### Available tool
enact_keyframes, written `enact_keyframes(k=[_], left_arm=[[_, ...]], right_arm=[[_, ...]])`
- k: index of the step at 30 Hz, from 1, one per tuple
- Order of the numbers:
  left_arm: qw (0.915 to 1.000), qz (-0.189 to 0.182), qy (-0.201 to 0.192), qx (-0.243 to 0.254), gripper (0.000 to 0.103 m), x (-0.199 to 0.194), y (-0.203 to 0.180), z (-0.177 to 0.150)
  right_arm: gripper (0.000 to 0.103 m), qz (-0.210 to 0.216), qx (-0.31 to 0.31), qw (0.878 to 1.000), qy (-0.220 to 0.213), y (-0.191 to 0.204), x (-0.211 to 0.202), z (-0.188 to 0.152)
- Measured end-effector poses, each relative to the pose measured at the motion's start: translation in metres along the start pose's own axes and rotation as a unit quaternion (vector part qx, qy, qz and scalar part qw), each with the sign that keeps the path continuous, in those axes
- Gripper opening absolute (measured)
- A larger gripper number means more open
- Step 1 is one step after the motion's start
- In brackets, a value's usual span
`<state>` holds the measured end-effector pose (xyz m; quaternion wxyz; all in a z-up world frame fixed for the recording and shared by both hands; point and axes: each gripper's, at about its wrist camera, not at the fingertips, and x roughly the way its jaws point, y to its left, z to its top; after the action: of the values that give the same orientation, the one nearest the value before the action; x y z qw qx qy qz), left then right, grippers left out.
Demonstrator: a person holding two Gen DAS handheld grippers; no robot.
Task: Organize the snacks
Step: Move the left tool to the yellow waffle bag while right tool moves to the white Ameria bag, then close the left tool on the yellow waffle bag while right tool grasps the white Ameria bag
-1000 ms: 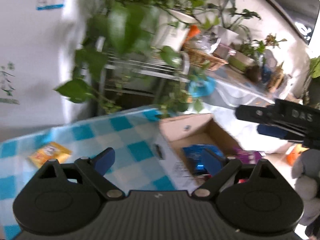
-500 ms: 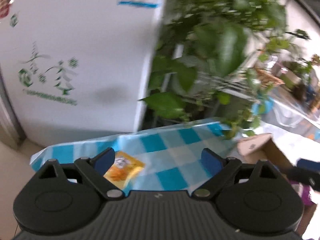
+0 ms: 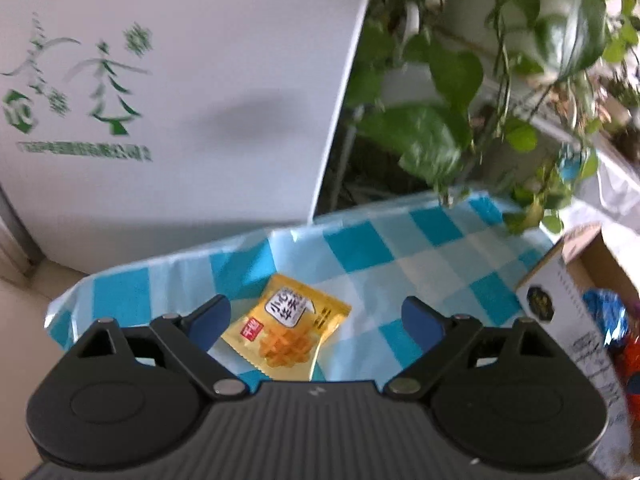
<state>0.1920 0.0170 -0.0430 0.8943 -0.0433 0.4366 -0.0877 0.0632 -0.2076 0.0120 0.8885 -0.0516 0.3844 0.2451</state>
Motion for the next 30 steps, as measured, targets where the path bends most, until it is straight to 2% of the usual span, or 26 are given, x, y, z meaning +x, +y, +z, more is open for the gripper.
enact_keyframes(k=[10, 23, 26, 30], left_arm=[[0.9956, -0.019, 0.035, 0.084, 0.091, 0.031, 0.006, -0.008], [0.9898, -0.028, 0.049, 0.131, 0.092, 0.060, -0.003, -0.009], [0.9905, -0.026, 0.045, 0.127, 0.090, 0.062, -0.003, -0.008], [0.9915, -0.019, 0.041, 0.122, 0.079, 0.061, -0.003, -0.007]], right_arm=[[0.091, 0.017, -0.086, 0.993, 0.076, 0.022, 0.029, -0.021], [0.091, 0.008, -0.150, 0.980, 0.132, 0.023, 0.062, -0.032], [0.092, 0.002, -0.156, 0.978, 0.138, 0.026, 0.069, -0.033], [0.097, -0.005, -0.155, 0.978, 0.137, 0.026, 0.074, -0.031]])
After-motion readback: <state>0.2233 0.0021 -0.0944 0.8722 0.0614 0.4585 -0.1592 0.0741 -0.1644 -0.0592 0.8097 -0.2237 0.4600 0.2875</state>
